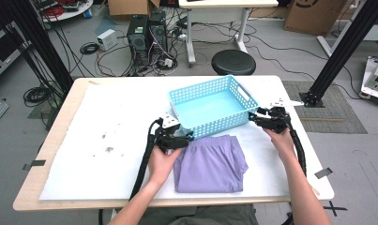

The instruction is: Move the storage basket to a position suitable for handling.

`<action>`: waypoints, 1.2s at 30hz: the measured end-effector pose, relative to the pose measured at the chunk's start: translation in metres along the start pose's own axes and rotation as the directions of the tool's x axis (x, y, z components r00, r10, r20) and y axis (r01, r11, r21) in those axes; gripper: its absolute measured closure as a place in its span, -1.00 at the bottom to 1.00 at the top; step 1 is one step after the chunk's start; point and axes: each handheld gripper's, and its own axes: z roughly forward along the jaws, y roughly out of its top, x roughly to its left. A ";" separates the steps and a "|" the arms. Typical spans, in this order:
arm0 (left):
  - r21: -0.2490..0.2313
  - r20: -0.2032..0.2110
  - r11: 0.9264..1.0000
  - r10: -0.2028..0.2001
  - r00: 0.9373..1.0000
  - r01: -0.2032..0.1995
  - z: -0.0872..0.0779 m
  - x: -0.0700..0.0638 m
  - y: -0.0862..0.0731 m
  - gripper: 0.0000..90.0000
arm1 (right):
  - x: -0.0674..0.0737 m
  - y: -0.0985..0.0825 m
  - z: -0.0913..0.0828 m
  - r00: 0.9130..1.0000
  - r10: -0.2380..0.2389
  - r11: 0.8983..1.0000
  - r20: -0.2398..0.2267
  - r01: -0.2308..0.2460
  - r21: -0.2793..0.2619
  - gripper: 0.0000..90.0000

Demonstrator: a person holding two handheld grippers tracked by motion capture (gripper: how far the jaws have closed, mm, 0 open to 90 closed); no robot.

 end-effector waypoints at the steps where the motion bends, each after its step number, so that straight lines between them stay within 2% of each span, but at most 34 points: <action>1: -0.002 -0.001 1.000 0.000 1.000 0.000 -0.002 0.002 0.000 -0.16 | 0.002 0.000 -0.001 1.000 -0.002 1.000 -0.006 0.002 0.004 0.12; 4: -0.009 -0.007 1.000 0.011 1.000 -0.011 -0.007 0.010 0.002 -0.06 | 0.009 0.002 -0.006 1.000 -0.026 1.000 -0.013 0.026 -0.017 0.15; 6: 0.006 -0.032 1.000 0.026 0.999 -0.026 -0.009 0.017 0.002 -0.05 | 0.014 0.002 -0.007 0.999 -0.043 0.999 -0.016 0.043 -0.010 0.15; 9: 0.011 -0.041 1.000 -0.004 0.999 0.005 -0.010 0.030 -0.001 -0.06 | 0.022 0.000 -0.006 0.997 -0.075 0.997 -0.031 0.075 -0.002 0.15; 12: 0.026 -0.023 0.999 -0.027 0.999 0.028 -0.008 0.040 -0.005 -0.06 | 0.029 0.000 -0.003 0.995 -0.098 0.995 -0.036 0.099 0.013 0.12; 16: 0.056 -0.036 0.998 -0.016 0.999 0.018 -0.004 0.043 -0.009 -0.10 | 0.034 -0.003 0.005 0.993 -0.118 0.991 -0.031 0.120 0.057 -0.05; 19: 0.038 -0.031 0.999 -0.026 0.999 0.027 -0.005 0.044 -0.011 -0.17 | 0.034 -0.003 0.009 0.993 -0.116 0.992 -0.011 0.116 0.042 -0.21; 22: 0.036 -0.029 0.999 -0.016 0.999 0.017 -0.006 0.043 -0.011 -0.19 | 0.032 -0.003 0.013 0.992 -0.126 0.992 0.011 0.126 0.021 -0.21; 24: 0.030 -0.015 0.999 -0.025 1.000 0.026 -0.004 0.043 -0.011 -0.19 | 0.030 -0.004 0.018 0.992 -0.124 0.992 0.011 0.124 0.024 -0.05; 25: 0.027 -0.007 0.999 -0.030 1.000 0.030 -0.003 0.043 -0.011 -0.17 | 0.029 -0.004 0.020 0.992 -0.130 0.991 -0.003 0.130 0.028 0.01; 27: 0.026 0.011 0.999 -0.022 1.000 0.022 0.000 0.043 -0.010 -0.12 | 0.032 -0.005 0.021 0.989 -0.151 0.988 0.003 0.151 0.030 0.09; 28: 0.026 -0.024 0.999 -0.022 0.999 0.023 0.001 0.042 -0.009 -0.08 | 0.033 -0.004 0.018 0.986 -0.168 0.985 -0.006 0.168 0.025 0.19; 29: 0.035 -0.042 0.999 -0.012 0.999 0.014 0.001 0.042 -0.008 -0.10 | 0.034 -0.003 0.016 0.986 -0.164 0.986 -0.015 0.164 0.026 0.24; 32: 0.041 -0.045 0.999 0.001 0.999 0.000 0.000 0.046 -0.007 -0.07 | 0.038 -0.004 0.011 0.981 -0.190 0.981 -0.035 0.191 0.036 0.28; 33: 0.039 -0.055 0.999 0.024 0.998 -0.022 -0.001 0.047 -0.006 0.02 | 0.039 -0.005 0.010 0.980 -0.192 0.980 -0.046 0.194 0.035 0.30; 35: 0.033 -0.064 0.998 0.046 0.997 -0.044 -0.003 0.046 -0.003 0.05 | 0.040 -0.006 0.007 0.976 -0.210 0.977 -0.055 0.212 0.030 0.31; 36: 0.028 -0.060 0.999 0.045 0.997 -0.043 -0.003 0.046 -0.002 0.05 | 0.041 -0.006 0.005 0.978 -0.202 0.978 -0.053 0.204 0.035 0.30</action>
